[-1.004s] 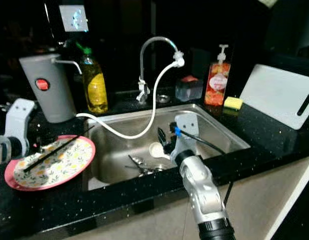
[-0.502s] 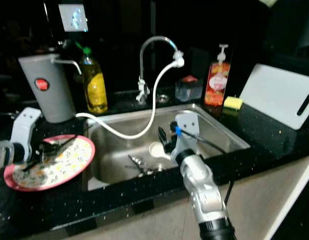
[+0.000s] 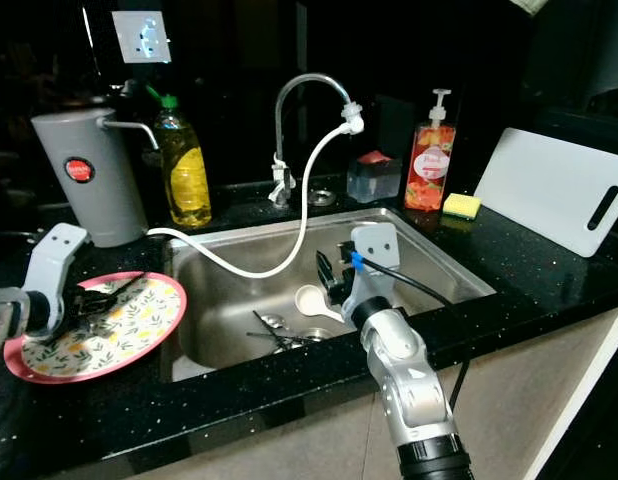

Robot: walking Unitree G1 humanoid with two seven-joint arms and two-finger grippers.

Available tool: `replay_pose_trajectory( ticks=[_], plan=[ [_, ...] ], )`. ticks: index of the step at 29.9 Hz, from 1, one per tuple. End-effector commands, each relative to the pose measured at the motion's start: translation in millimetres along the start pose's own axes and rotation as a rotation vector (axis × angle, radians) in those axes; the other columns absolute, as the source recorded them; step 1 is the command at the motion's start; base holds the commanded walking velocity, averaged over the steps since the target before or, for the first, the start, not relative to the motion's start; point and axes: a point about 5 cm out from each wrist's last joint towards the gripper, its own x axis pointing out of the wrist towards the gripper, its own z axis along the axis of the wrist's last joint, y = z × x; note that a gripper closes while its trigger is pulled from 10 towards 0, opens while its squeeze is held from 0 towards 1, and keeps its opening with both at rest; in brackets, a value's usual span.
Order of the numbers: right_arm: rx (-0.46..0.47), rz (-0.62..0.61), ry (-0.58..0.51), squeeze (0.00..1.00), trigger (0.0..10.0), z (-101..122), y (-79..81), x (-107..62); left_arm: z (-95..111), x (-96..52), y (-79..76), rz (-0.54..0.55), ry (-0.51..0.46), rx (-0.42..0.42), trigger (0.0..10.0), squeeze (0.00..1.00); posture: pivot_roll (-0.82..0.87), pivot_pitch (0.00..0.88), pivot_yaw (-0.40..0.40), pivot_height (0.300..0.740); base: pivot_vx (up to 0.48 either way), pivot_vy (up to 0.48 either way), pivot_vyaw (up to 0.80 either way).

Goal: Kitchen organization

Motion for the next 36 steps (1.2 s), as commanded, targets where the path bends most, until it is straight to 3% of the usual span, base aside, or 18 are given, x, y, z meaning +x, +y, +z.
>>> replay_pose_trajectory(
  ticks=[1, 7, 10, 11, 12, 13, 17, 21, 27, 36],
  plan=[
    [0.000, -0.002, -0.002, 0.00, 10.0, 2.0, -1.2, -0.9, -4.6, -2.2, 2.3, -0.006, 0.018, -0.005, 0.0, 0.00, 0.00, 0.000, 0.006, 0.740, 0.000, 0.000, 0.00],
    [0.003, 0.000, -0.003, 0.00, 10.0, 1.9, -0.4, -0.3, 0.8, -2.5, 1.4, -0.011, -0.018, -0.017, 0.0, 0.00, 0.00, 0.000, 0.006, 0.740, 0.000, 0.000, 0.00],
    [0.005, 0.000, -0.005, 0.00, 10.0, 2.2, 0.5, -0.4, 18.8, -5.8, -0.1, 0.002, -0.112, -0.030, 0.0, 0.00, 0.00, 0.000, 0.011, 0.740, 0.000, 0.000, 0.00],
    [0.006, 0.000, -0.004, 0.00, 10.0, 1.9, 0.4, -0.7, 30.7, -7.9, -1.4, 0.020, -0.169, -0.032, 8.9, 0.00, 0.00, 0.000, 0.010, 0.740, 0.000, 0.000, 0.00],
    [0.006, 0.000, -0.004, 0.00, 10.0, 1.9, 0.4, -0.7, 30.7, -7.9, -1.4, 0.020, -0.169, -0.032, 8.9, 0.00, 0.00, 0.000, 0.010, 0.740, 0.000, 0.000, 0.00],
    [0.006, -0.001, -0.003, 0.00, 10.0, 1.6, 0.3, -0.9, 38.4, -9.6, -2.1, 0.032, -0.207, -0.034, 10.0, 0.00, 0.00, 0.000, 0.010, 0.740, 0.000, 0.000, 0.00],
    [0.010, 0.009, 0.000, 0.00, 10.0, 1.3, 3.0, -1.7, 83.7, -21.8, -32.0, -0.062, -0.417, -0.046, 10.0, 0.00, 0.00, 0.000, 0.006, 0.740, 0.000, 0.000, 0.00],
    [0.011, 0.012, 0.000, 0.00, 10.0, 1.5, 3.7, -1.8, 87.6, -22.5, -38.1, -0.079, -0.432, -0.040, 10.0, 0.00, -0.01, 0.000, 0.005, 0.740, 0.000, 0.000, 0.00],
    [0.015, 0.008, -0.002, 0.00, 10.0, 2.0, 3.5, -3.7, 104.4, -16.0, -85.4, -0.141, -0.499, -0.074, 10.0, 0.00, -0.01, 0.000, 0.010, 0.740, 0.000, 0.000, 0.00],
    [0.018, 0.010, -0.006, 0.00, 10.0, 2.4, 4.6, -4.4, 107.0, -14.5, -108.8, -0.159, -0.506, -0.106, 10.0, 0.00, -0.02, 0.000, 0.014, 0.740, 0.000, 0.000, 0.00]
  ],
)
